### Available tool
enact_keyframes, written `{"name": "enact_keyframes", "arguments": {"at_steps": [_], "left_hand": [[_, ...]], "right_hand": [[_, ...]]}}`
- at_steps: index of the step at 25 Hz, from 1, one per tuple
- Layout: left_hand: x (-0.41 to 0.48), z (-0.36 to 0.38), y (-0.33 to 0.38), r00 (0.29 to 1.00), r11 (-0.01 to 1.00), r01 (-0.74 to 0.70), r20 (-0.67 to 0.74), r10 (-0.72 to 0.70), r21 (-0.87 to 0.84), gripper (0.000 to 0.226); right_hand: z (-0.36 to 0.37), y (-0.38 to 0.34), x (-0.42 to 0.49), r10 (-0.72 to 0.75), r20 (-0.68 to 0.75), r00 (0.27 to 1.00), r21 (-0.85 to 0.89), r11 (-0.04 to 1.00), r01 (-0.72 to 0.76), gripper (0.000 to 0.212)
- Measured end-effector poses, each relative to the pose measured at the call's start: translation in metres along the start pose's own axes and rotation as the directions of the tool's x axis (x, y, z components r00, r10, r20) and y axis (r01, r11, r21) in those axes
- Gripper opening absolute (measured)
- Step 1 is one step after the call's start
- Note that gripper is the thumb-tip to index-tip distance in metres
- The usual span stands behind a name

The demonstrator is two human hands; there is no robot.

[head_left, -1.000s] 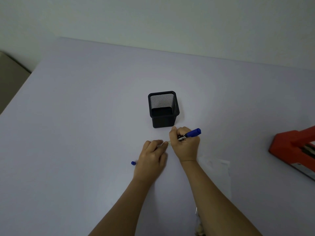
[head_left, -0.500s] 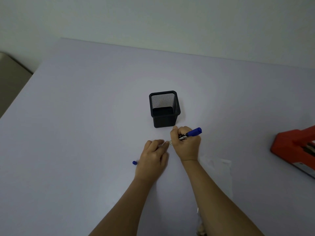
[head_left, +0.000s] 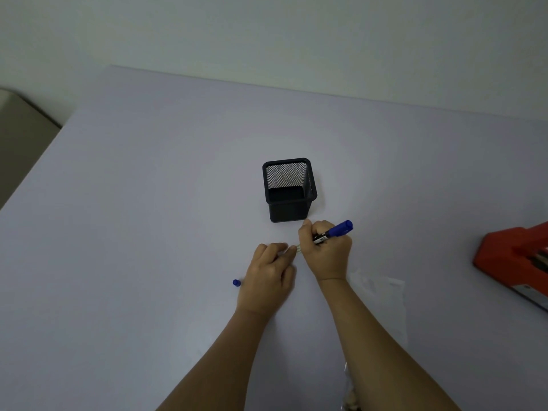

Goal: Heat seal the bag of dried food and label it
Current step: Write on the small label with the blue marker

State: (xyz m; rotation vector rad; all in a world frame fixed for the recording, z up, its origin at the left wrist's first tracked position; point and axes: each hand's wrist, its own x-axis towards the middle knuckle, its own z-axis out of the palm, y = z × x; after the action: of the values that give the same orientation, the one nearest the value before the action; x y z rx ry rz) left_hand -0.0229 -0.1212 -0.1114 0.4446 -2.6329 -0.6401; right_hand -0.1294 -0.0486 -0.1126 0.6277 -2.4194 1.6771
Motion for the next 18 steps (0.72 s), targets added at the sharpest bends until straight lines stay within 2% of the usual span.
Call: {"name": "enact_keyframes", "arguments": {"at_steps": [18], "left_hand": [[-0.0006, -0.0004, -0.0012, 1.000, 1.000, -0.016, -0.005, 0.016, 0.016, 0.035]], "right_hand": [[0.0000, 0.0001, -0.0015, -0.023, -0.010, 1.000, 0.014, 1.000, 0.023, 0.038]]}}
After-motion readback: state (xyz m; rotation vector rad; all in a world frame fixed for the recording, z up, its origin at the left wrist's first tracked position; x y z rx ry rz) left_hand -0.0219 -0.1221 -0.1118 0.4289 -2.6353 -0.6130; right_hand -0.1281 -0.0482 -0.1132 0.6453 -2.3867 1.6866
